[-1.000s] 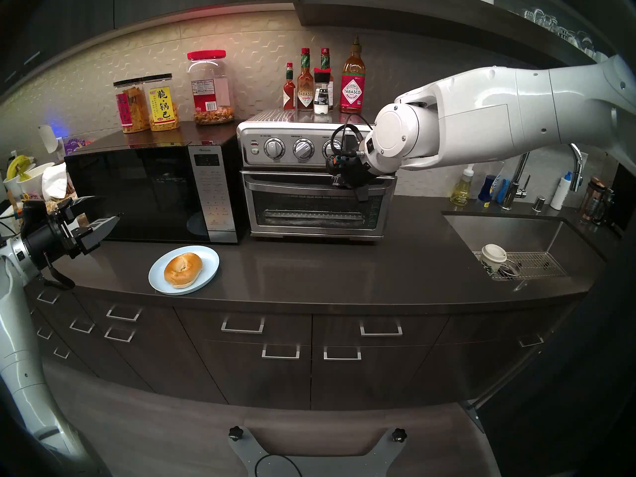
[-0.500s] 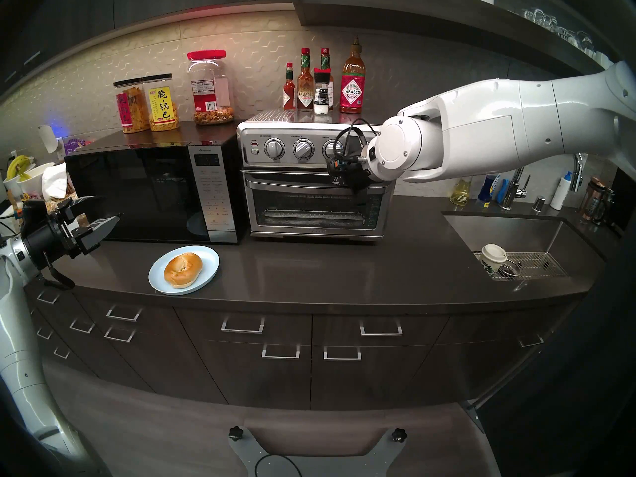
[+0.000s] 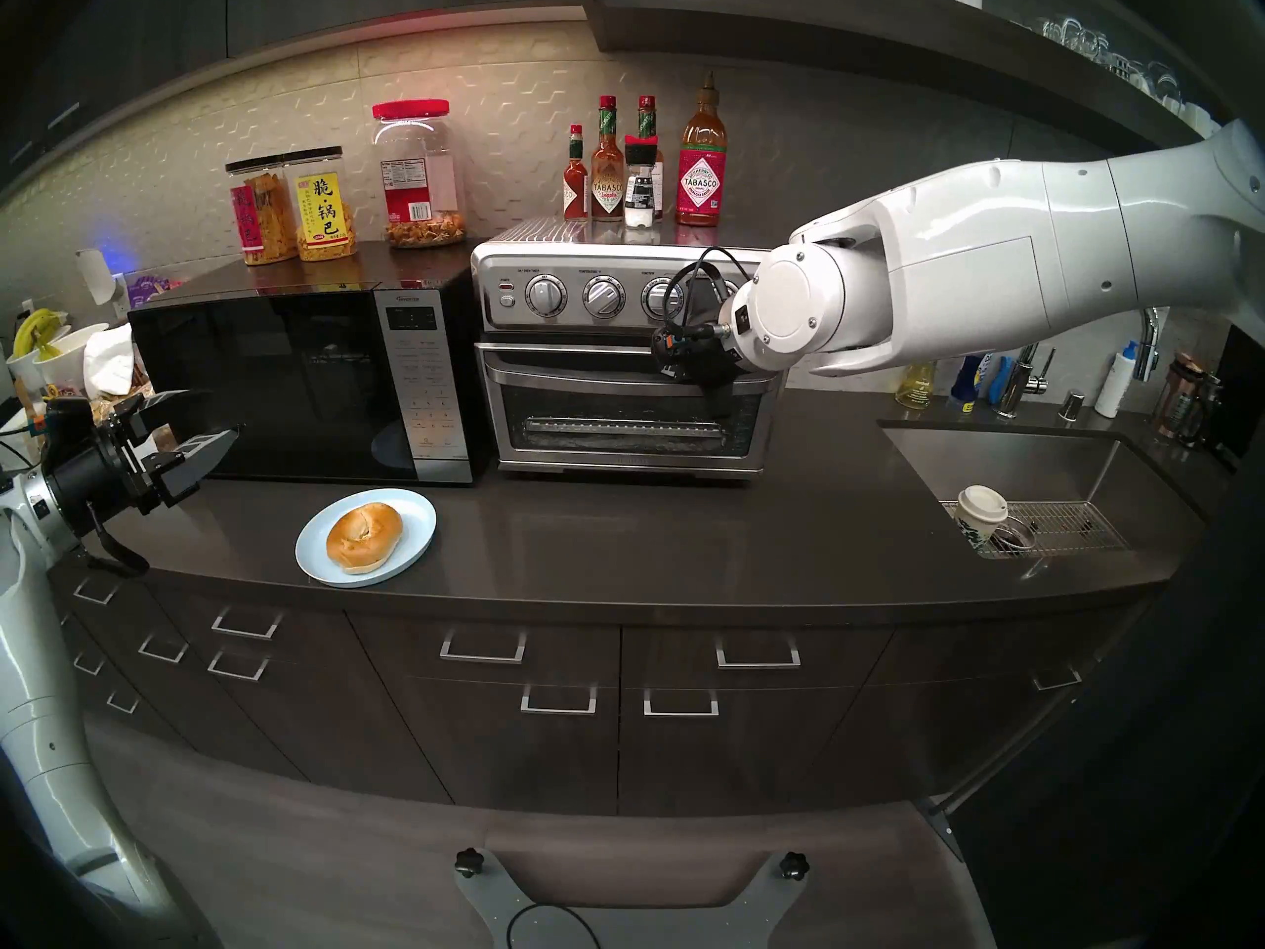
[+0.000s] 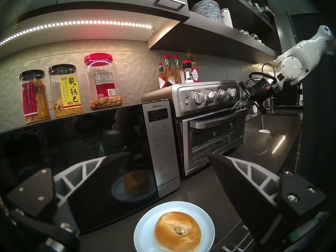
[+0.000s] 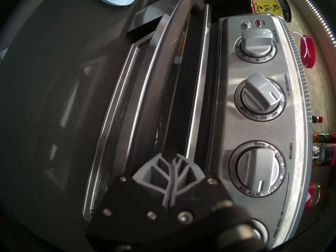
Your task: Open the oven and place the bagel inside on the rack
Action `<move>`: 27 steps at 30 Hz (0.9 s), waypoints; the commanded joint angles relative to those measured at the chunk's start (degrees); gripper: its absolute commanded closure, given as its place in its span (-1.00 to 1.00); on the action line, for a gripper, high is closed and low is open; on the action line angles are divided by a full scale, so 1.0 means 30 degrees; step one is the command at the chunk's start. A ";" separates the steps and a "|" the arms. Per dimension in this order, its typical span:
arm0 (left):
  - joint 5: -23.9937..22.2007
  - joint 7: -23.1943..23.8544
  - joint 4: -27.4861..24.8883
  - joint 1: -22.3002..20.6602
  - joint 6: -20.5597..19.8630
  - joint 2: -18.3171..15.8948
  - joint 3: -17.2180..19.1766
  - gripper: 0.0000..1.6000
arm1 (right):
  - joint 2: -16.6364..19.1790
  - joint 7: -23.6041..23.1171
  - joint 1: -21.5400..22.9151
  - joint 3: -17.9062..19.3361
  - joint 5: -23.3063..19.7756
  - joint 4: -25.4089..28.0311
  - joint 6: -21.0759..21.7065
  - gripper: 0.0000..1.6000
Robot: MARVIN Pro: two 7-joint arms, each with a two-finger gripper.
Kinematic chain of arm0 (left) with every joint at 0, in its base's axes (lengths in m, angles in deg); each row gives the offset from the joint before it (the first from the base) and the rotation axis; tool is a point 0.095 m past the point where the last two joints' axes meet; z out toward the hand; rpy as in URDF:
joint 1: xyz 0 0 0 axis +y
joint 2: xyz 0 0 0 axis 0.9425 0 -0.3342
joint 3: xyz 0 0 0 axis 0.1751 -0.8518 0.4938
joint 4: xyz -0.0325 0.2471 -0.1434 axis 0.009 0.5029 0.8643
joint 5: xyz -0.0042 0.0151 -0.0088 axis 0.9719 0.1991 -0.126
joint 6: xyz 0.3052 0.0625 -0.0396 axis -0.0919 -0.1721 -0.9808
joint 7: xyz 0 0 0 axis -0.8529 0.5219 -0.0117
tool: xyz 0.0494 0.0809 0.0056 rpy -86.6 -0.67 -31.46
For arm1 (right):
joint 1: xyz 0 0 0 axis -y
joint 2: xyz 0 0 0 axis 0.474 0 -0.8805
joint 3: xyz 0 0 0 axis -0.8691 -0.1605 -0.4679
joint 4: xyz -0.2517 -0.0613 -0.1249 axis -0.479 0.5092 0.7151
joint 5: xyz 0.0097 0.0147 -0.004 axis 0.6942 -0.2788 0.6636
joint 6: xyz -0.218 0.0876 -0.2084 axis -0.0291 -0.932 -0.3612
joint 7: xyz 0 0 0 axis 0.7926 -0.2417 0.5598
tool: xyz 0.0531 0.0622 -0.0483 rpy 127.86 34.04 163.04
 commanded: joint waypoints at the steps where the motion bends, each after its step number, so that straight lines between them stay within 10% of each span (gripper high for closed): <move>1: -0.0060 0.0029 -0.0168 -0.0108 0.0032 -0.0083 0.0043 -1.00 | -0.0100 -0.0873 -0.1973 -0.1806 0.0004 0.1491 0.0438 1.00; 27: -0.0030 0.0033 -0.0153 -0.0117 0.0030 -0.0078 0.0040 -1.00 | 0.0410 0.2277 -0.1140 -0.3984 -0.1068 0.3897 0.0074 1.00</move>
